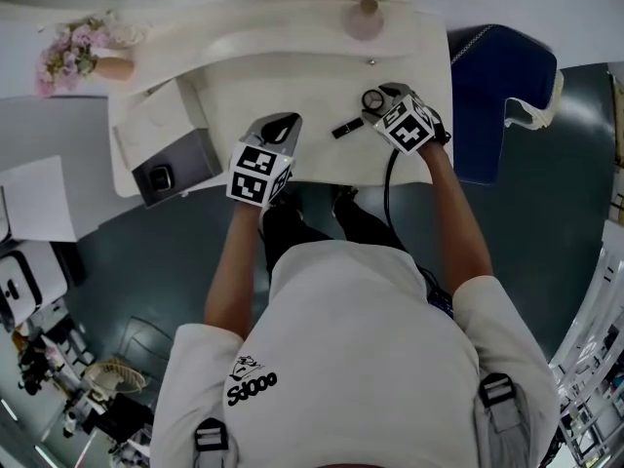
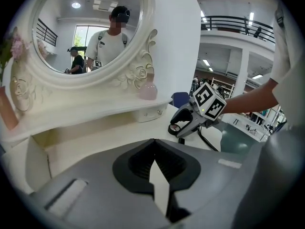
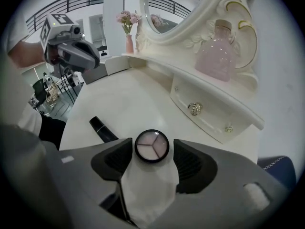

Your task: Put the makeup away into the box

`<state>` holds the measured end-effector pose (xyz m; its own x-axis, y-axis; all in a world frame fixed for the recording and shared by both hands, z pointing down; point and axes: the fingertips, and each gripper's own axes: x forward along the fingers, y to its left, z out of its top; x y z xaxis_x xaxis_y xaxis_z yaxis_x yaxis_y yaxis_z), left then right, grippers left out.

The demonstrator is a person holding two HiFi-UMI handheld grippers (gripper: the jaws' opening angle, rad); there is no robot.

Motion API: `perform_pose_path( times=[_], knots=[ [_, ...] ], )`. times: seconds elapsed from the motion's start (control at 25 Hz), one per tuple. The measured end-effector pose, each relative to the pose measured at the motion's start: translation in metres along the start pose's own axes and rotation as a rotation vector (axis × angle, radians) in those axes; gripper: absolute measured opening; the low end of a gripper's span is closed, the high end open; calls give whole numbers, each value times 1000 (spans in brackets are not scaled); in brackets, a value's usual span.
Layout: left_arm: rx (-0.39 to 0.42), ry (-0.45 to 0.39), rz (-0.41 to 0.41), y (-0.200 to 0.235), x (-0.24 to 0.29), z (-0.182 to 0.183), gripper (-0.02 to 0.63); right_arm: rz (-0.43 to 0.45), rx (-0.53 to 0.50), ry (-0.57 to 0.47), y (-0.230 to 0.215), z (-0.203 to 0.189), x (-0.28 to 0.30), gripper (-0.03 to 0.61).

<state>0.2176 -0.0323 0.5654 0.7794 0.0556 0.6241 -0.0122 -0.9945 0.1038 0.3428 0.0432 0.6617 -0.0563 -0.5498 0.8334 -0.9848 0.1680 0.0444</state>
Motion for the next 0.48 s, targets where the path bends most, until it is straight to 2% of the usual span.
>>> perform_pose_path(
  times=[0.08, 0.2, 0.48],
  knots=[
    [-6, -1, 7, 1, -1, -2, 18, 20, -1, 1, 2, 0, 2, 267],
    [-12, 0, 18, 2, -5, -2, 18, 40, 38, -13, 6, -1, 3, 216],
    [-4, -22, 34, 9, -28, 6, 18, -35, 39, 25, 2, 1, -10, 215]
  ],
)
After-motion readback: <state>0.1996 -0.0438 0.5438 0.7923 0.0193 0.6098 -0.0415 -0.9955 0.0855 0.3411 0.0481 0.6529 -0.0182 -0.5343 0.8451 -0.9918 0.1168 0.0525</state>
